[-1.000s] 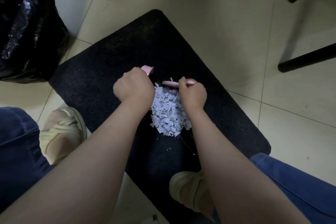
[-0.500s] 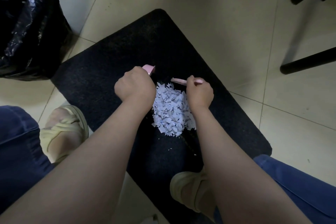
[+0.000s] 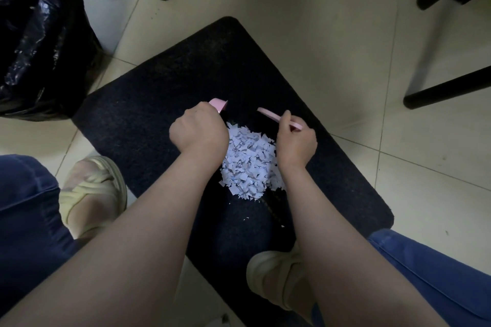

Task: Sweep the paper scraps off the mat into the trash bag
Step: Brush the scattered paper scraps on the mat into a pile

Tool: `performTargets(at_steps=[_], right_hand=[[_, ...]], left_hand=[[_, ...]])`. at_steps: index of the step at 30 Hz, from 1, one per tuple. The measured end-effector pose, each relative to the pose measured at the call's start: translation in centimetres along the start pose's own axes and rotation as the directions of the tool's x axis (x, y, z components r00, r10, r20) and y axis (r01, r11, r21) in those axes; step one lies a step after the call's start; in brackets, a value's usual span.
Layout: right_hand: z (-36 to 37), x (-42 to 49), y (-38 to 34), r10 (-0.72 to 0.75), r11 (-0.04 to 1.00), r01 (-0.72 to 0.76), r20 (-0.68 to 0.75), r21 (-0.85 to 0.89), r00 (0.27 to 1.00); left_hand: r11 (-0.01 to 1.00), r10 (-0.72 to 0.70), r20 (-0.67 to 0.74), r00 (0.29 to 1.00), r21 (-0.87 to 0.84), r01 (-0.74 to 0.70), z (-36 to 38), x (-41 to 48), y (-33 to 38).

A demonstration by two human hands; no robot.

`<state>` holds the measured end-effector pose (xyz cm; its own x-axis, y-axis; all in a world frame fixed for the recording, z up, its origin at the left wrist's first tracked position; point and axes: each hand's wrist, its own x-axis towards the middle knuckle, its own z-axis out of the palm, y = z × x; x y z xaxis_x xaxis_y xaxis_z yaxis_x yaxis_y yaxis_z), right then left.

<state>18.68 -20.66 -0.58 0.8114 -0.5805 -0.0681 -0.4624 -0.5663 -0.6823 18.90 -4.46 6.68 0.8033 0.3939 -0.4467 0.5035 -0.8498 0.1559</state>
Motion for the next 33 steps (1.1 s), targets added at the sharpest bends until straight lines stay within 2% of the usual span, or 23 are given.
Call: performTargets(at_steps=[2, 7, 9, 12, 15, 17, 19, 22, 24, 27, 30, 32, 33], right_hand=[[-0.5, 0.6, 0.6, 0.005, 1.0, -0.005, 0.003, 0.008, 1.0], [-0.5, 0.4, 1.4, -0.003, 0.991, 0.04, 0.279, -0.125, 0.96], [-0.9, -0.3, 1.3, 0.015, 0.991, 0.016, 0.233, -0.13, 0.972], [-2.4, -0.8, 1.4, 0.049, 0.995, -0.05, -0.012, -0.083, 0.999], [-5.2, -0.6, 2.5, 0.141, 0.969, -0.176, -0.198, -0.173, 0.97], [-6.7, -0.6, 4.1, 0.239, 0.925, -0.276, -0.167, -0.261, 0.957], [-7.3, -1.1, 5.4, 0.31, 0.891, -0.304, -0.037, -0.337, 0.95], [-6.5, -2.6, 6.0, 0.242, 0.933, -0.194, 0.132, -0.303, 0.961], [-6.2, -3.4, 5.5, 0.19, 0.96, -0.148, 0.164, -0.237, 0.968], [-7.5, -3.6, 5.2, 0.154, 0.969, -0.134, 0.079, -0.209, 0.985], [-10.0, -3.4, 6.2, 0.165, 0.927, -0.192, -0.11, -0.321, 0.98], [-11.6, -3.3, 7.2, 0.228, 0.868, -0.26, -0.126, -0.423, 0.965], [-11.9, -3.3, 7.8, 0.273, 0.841, -0.281, -0.085, -0.463, 0.958]], left_hand=[[1.0, 0.014, 0.002, 1.0, 0.018, -0.014, 0.1, -0.4, 0.0], [0.999, 0.029, -0.011, 1.0, 0.017, -0.028, 0.1, -0.9, -0.1], [0.999, 0.034, -0.011, 0.999, 0.026, -0.034, -0.1, -1.4, 0.0], [0.997, 0.051, 0.002, 0.999, 0.052, -0.051, -0.1, -2.4, 0.1], [0.996, 0.064, 0.013, 0.998, 0.058, -0.065, -0.3, -3.6, 0.0], [0.997, 0.063, 0.011, 0.998, 0.045, -0.063, -0.5, -4.3, -0.4], [0.998, 0.051, 0.011, 0.999, 0.027, -0.051, -0.6, -5.2, -0.9], [1.0, 0.015, 0.028, 1.0, 0.006, -0.015, -0.4, -6.4, -1.8], [1.0, -0.013, 0.036, 0.999, 0.004, 0.013, 0.0, -7.0, -2.3], [0.999, -0.044, 0.048, 0.998, 0.006, 0.044, 0.4, -8.0, -2.9], [0.999, -0.048, 0.052, 0.997, 0.003, 0.048, 0.8, -8.5, -3.1], [0.999, -0.043, 0.056, 0.997, 0.0, 0.044, 1.1, -8.7, -3.2], [0.999, -0.044, 0.06, 0.997, 0.001, 0.044, 1.3, -8.8, -3.2]])
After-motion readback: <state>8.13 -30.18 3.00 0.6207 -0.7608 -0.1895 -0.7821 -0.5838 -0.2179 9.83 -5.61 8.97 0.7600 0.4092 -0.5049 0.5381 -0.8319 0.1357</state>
